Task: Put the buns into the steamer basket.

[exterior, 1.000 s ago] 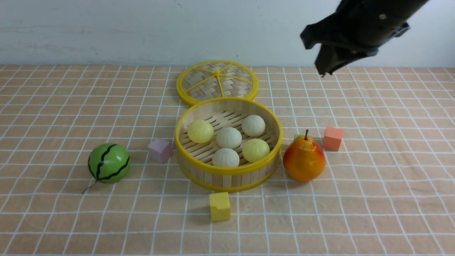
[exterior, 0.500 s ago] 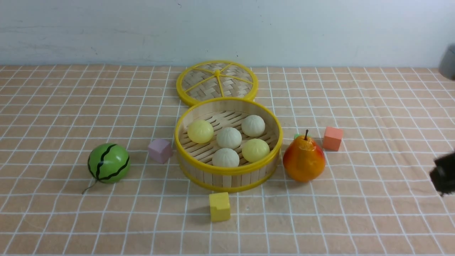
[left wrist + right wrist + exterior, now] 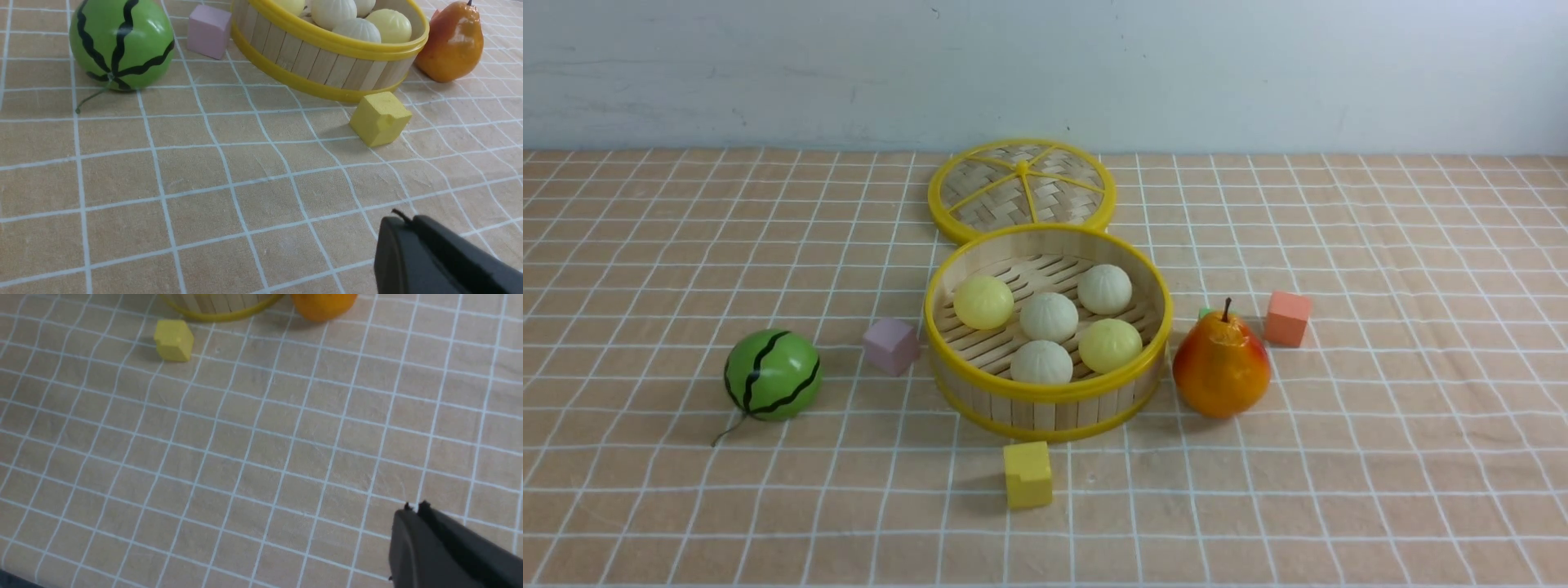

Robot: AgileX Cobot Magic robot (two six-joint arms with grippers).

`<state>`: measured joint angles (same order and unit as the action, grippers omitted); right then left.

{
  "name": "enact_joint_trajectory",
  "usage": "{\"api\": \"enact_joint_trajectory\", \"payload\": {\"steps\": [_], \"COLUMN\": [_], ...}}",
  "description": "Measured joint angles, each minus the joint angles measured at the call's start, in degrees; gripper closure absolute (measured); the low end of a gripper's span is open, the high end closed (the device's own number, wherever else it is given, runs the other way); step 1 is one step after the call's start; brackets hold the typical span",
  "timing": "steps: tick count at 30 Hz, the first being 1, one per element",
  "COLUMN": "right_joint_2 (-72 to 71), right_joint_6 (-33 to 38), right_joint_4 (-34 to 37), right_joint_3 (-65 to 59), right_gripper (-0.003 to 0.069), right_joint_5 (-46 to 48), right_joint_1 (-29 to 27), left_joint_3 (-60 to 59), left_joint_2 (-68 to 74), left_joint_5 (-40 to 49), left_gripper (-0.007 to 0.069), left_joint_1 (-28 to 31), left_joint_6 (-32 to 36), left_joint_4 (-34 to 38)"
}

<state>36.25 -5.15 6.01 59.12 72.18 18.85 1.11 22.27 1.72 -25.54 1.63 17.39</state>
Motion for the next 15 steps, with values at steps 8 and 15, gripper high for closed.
{"api": "enact_joint_trajectory", "payload": {"steps": [8, 15], "right_joint_2": [-20.2, -35.6], "right_joint_6": [10.9, 10.9], "right_joint_4": [4.5, 1.6], "right_joint_3": [-24.8, -52.3], "right_gripper": [0.0661, 0.0659], "right_joint_5": [-30.0, -46.9], "right_joint_1": [-12.8, -14.8], "left_joint_3": [0.0, 0.0], "left_joint_2": [0.0, 0.0], "left_joint_5": [0.0, 0.0], "left_gripper": [0.0608, 0.0608], "left_joint_1": [0.0, 0.0], "left_joint_6": [0.0, 0.0], "left_joint_4": [0.0, 0.0]}}
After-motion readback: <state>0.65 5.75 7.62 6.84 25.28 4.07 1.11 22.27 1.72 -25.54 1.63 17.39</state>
